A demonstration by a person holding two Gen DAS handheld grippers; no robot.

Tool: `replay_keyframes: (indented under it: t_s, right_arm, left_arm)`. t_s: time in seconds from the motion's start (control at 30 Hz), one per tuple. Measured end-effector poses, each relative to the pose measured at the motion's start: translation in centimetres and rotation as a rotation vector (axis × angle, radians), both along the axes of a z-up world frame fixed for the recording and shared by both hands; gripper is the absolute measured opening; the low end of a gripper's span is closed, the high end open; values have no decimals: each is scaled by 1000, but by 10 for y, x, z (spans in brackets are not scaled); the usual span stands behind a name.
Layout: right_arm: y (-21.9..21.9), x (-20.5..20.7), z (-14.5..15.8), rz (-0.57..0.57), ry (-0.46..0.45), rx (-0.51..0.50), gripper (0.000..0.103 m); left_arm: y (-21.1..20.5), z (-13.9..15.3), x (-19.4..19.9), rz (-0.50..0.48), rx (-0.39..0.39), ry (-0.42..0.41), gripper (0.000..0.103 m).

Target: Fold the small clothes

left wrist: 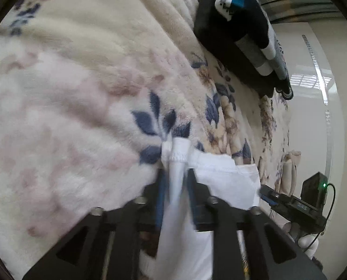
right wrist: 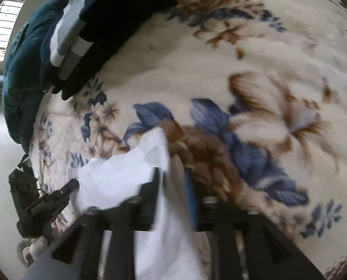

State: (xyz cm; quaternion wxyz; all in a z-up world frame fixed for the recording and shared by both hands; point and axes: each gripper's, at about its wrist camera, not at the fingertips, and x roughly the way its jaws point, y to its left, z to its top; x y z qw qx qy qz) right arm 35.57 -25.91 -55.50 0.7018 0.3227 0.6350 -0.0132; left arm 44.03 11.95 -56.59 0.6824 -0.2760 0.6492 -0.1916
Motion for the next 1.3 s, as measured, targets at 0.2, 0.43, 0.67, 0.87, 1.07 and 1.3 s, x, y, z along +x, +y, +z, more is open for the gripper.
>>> replay_keyframes:
  t_s: [0.2,0.43,0.67,0.87,1.07,1.3]
  right_arm:
    - [-5,-63,-9,8,77,146,50]
    - [11,-91,-21,-14,30,149,4]
    - [-9,-83,-29,-67,81,205,10]
    - [-14,-70,-60,26,45,438,83]
    - [15,-51,-77,185,12,533,84]
    - [38,-41,-67,231,8,485,15]
  left_arm:
    - [2,2,-34,12,-123,44,53]
    - [2,-3,-49,72,-109,43,4]
    - [20,-6,-52,112,-147,74,50]
    - [-8,-44,-75,16,-362,156,67]
    - [-36,-36,-71,-17,-305,74,63]
    - [-47,-17,-72,-44,-230,63,15]
